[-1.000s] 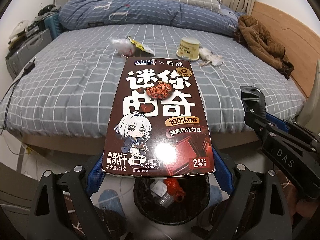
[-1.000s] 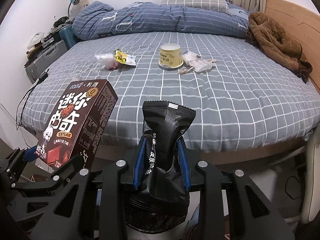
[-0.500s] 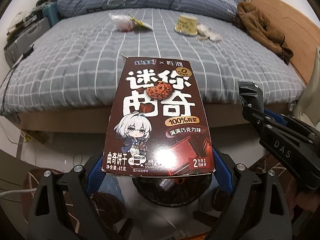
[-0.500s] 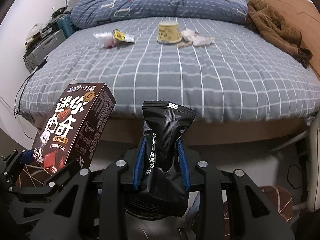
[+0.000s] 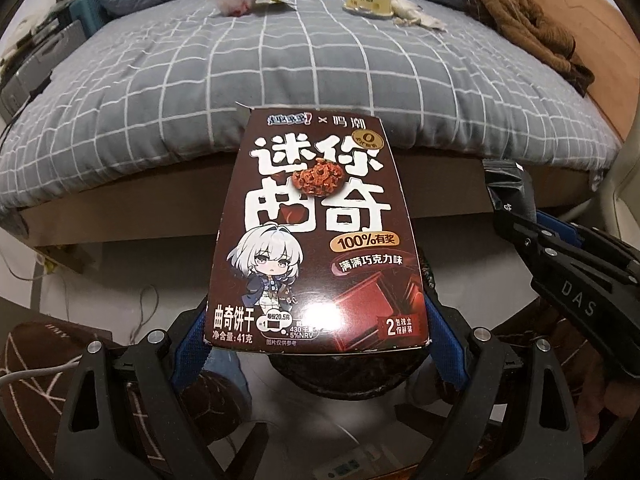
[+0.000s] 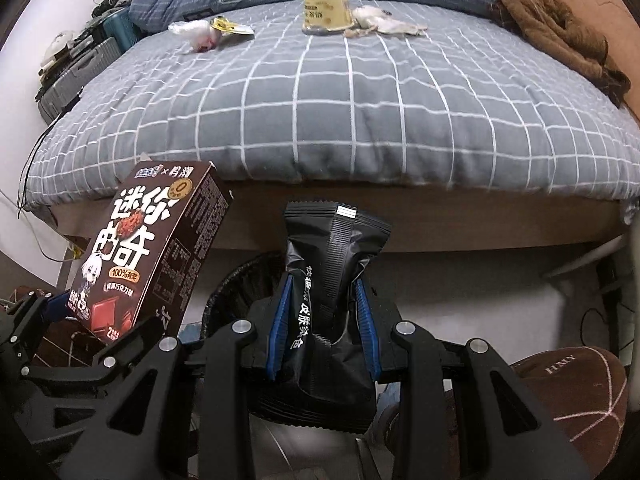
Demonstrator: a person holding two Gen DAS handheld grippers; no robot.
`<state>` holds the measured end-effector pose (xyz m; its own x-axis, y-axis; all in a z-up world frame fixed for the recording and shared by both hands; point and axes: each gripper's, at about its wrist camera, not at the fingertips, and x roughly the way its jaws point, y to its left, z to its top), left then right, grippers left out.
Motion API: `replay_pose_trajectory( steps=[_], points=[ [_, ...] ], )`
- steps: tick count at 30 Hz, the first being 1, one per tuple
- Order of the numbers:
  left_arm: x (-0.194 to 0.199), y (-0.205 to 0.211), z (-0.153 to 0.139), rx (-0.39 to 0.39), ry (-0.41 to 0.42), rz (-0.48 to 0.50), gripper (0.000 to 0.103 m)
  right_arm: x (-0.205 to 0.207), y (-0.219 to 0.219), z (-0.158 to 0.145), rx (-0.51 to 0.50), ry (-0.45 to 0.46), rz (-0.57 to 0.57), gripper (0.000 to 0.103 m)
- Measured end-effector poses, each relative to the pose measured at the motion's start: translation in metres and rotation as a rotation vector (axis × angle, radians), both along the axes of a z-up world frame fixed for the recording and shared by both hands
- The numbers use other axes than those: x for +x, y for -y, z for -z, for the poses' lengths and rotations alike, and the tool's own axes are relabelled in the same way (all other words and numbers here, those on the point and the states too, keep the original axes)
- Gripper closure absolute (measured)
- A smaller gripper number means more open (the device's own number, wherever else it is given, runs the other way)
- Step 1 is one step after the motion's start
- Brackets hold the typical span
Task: Collect trash
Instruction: 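Carry the brown box and black pouch in both tools down toward the black bin, then open the right tool to drop the black pouch while the left tool drops the brown box into the bin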
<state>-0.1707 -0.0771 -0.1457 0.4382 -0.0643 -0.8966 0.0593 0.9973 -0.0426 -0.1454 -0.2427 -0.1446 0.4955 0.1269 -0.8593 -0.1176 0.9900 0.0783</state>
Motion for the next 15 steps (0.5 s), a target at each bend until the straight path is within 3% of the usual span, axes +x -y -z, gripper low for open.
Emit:
replay_pose_trajectory(
  steps=[15],
  points=[
    [0.006, 0.026, 0.036, -0.021, -0.08, 0.048, 0.014, 0.0, 0.023, 0.017, -0.001, -0.042, 0.034, 0.073]
  ],
)
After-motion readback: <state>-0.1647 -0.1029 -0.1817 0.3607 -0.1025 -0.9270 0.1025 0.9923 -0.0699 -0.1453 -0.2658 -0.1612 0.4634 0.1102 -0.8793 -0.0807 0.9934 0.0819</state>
